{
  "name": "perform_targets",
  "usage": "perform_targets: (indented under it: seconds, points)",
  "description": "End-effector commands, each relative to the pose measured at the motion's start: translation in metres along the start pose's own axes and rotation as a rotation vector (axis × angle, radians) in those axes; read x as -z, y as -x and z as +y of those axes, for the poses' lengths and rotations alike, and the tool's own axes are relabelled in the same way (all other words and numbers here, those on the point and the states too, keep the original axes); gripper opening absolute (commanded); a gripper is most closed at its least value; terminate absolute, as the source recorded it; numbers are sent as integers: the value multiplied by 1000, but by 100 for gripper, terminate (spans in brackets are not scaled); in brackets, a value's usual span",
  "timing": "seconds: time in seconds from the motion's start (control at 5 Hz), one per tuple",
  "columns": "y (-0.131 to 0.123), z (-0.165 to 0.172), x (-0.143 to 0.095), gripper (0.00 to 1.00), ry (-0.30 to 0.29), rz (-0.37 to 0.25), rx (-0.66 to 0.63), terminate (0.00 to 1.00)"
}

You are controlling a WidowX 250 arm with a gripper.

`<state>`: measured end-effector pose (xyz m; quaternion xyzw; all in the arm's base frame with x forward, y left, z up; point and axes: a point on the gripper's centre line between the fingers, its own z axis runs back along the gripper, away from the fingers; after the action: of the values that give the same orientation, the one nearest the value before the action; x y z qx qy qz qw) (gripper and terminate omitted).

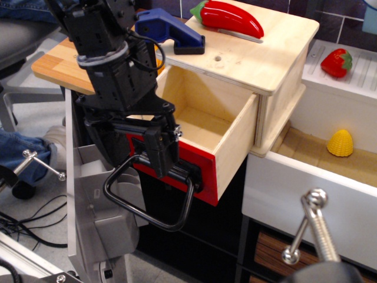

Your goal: Close drawer of box

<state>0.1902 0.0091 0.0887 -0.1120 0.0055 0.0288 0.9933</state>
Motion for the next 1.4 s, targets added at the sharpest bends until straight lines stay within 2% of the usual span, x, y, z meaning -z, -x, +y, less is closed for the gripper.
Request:
perform_targets:
  seconds: [0.0,0.4,0.6,0.8,1.0,1.2]
  points:
    - [0,0,0,100,0,0,0,0]
    - [-23,7,-4,100,-118,-138,72,0]
    - [-25,11,4,100,-173,-172,79,0]
    - [-28,11,11,100,-192,-165,69,0]
    - [-37,13,16,100,-241,-175,68,0]
    - [-57,12,6,100,-242,-199,69,0]
